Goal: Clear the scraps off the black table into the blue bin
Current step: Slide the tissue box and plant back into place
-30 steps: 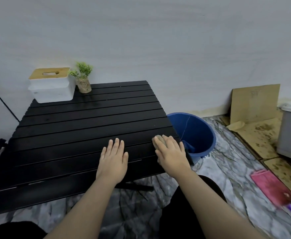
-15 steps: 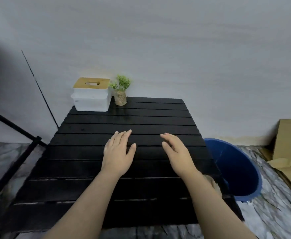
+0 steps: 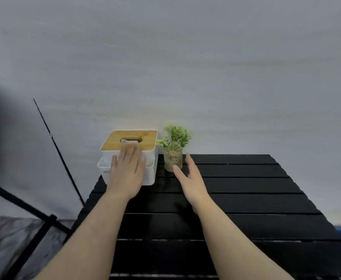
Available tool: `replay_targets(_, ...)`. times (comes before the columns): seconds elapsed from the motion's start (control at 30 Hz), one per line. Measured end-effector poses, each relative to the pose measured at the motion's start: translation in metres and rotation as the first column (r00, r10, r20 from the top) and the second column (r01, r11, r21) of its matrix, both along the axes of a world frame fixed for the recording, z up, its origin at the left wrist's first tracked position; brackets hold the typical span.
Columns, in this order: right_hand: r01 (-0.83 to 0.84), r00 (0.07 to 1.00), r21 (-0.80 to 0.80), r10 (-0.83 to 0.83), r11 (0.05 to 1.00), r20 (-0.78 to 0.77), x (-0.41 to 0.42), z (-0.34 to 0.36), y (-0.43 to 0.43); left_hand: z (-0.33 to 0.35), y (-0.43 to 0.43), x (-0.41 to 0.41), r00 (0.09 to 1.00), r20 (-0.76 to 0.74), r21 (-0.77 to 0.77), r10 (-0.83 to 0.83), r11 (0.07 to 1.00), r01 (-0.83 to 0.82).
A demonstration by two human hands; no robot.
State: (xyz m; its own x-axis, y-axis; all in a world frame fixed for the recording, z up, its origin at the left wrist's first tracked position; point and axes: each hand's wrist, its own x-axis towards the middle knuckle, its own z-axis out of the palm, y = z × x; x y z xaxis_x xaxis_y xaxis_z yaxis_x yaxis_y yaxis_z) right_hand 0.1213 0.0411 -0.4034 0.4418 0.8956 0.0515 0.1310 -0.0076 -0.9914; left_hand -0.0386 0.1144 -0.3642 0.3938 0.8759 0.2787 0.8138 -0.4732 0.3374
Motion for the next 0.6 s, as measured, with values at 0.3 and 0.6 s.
replay_targets(0.3, 0.046, 0.996, 0.131, -0.055, 0.99, 0.063, 0.008, -0.008, 0.063, -0.033, 0.013, 0.002, 1.0, -0.015, 0.13, -0.012, 0.991, 0.014)
replay_targets(0.6, 0.108, 0.993, 0.098, -0.111, 0.989, 0.03, 0.055, 0.0, 0.015, -0.027, 0.01, 0.003, 1.0, -0.011, 0.074, -0.011, 0.997, 0.012)
